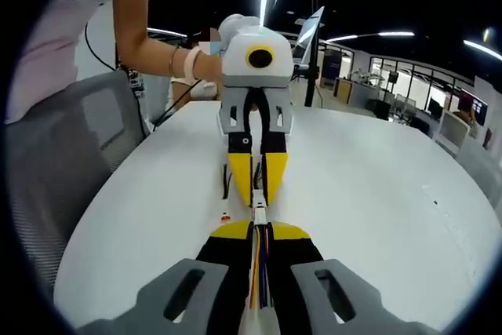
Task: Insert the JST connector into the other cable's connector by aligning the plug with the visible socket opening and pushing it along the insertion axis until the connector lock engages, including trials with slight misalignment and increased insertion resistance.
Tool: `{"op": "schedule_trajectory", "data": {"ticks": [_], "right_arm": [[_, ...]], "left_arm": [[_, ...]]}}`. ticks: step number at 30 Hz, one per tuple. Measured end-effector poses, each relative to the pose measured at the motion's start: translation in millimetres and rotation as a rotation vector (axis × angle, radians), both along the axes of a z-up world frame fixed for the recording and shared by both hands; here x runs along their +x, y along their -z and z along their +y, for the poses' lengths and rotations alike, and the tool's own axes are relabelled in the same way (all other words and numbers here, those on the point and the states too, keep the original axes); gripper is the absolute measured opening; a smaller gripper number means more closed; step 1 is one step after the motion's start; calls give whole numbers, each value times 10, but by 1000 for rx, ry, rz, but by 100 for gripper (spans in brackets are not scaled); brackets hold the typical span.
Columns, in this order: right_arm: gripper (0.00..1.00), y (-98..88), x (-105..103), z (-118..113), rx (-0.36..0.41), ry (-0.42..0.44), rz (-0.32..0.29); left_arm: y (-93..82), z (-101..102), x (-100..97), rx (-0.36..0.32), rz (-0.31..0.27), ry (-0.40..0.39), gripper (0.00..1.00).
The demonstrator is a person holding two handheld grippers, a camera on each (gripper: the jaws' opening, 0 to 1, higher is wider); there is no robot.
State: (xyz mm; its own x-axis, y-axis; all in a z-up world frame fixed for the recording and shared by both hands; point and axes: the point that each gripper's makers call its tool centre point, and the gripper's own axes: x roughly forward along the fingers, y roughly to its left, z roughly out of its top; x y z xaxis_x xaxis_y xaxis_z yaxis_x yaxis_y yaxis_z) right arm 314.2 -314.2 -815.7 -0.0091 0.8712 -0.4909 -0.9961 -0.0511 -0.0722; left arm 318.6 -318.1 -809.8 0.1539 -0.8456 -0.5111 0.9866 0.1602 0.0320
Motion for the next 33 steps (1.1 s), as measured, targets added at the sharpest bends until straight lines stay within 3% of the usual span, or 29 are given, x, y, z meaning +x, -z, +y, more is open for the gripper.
{"op": "schedule_trajectory", "data": {"ticks": [13, 18, 33], "right_arm": [[3, 26, -14, -1, -18, -10, 0], [3, 33, -13, 5, -27, -10, -4], [3, 79, -52, 41, -46, -13, 6]], "left_arm": [[50, 28, -67, 12, 41, 0, 0], [-8, 47, 10, 18, 61, -13, 0], [30, 36, -21, 55, 56, -10, 0]]}}
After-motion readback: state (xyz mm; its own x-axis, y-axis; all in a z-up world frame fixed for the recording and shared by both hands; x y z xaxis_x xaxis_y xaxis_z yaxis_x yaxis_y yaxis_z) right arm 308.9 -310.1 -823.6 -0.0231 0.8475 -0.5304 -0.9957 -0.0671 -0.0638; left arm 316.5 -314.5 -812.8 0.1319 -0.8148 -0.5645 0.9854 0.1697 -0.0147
